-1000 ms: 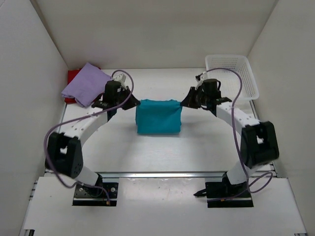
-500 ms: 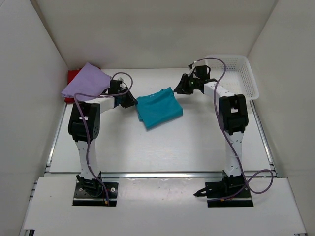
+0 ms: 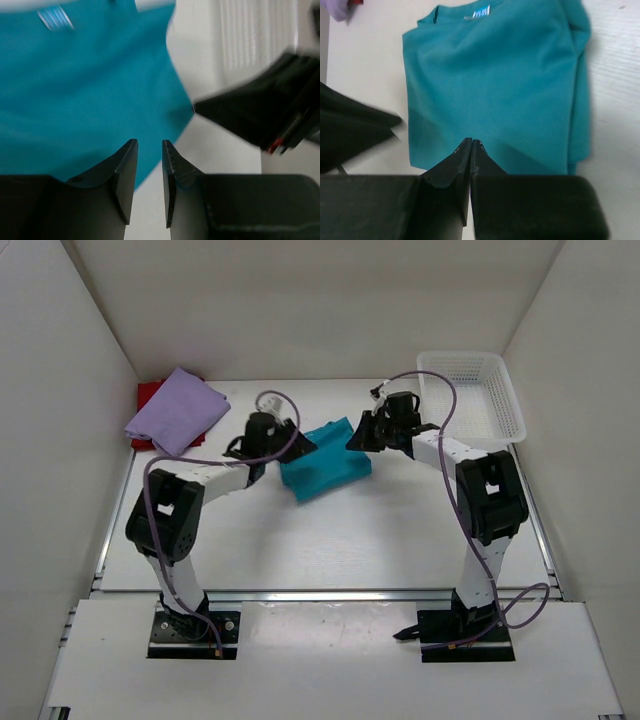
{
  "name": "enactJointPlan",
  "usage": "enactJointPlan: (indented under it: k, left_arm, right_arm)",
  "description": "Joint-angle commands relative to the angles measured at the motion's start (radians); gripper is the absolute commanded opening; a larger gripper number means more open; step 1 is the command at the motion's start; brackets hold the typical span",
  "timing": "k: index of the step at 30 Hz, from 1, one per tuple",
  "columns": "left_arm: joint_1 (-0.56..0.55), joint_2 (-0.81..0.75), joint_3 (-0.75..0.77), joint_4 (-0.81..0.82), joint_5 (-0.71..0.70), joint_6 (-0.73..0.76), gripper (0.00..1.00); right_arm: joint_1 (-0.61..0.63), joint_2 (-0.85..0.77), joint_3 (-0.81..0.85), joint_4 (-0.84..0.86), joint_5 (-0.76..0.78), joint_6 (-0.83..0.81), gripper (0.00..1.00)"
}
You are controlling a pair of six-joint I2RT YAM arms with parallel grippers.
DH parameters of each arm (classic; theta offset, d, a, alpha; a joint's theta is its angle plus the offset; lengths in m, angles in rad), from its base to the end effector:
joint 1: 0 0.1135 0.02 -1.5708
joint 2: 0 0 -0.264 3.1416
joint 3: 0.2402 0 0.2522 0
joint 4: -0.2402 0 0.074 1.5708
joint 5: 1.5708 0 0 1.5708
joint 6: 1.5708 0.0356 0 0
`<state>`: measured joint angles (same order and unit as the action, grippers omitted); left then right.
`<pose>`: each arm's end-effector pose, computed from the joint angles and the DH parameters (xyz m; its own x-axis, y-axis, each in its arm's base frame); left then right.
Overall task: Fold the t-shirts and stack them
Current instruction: Fold the long partially folded tshirt into a neat square, then smooth out wrinkles on the folded tshirt
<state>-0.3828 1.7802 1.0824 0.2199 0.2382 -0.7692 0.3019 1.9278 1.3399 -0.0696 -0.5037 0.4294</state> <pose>0.3656 -0.1563 0.2104 -0.6942 -0.4491 -0.5625 0.1037 0.7109 -0.6956 0.4079 0.1450 0.2106 -0.7908 0.1356 -0.5969 -0.3255 0.7327 0.5977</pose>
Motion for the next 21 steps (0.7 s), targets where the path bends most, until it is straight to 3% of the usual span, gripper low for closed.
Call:
enactJointPlan:
  k: [1, 9, 14, 18, 21]
  left_arm:
    - [-0.09, 0.054, -0.064, 0.039, 0.03, -0.018, 0.36]
    - [-0.09, 0.048, -0.245, 0.09, 0.026, 0.027, 0.34]
    - [-0.087, -0.089, -0.459, 0.131, 0.049, 0.044, 0.33]
    - [-0.102, -0.237, -0.53, 0.096, 0.047, 0.048, 0.34]
    - [-0.105, -0.315, -0.498, 0.064, 0.042, 0.044, 0.36]
  right_arm:
    - [0.019, 0.028, -0.045, 0.071, 0.008, -0.007, 0.0]
    - [0.039, -0.036, -0.343, 0.191, 0.054, 0.029, 0.0]
    - [0.092, -0.176, -0.603, 0.269, 0.024, 0.066, 0.0]
    - [0.112, -0.317, -0.639, 0.243, 0.019, 0.071, 0.0]
    - [0.127, -0.384, -0.592, 0.22, 0.048, 0.06, 0.01]
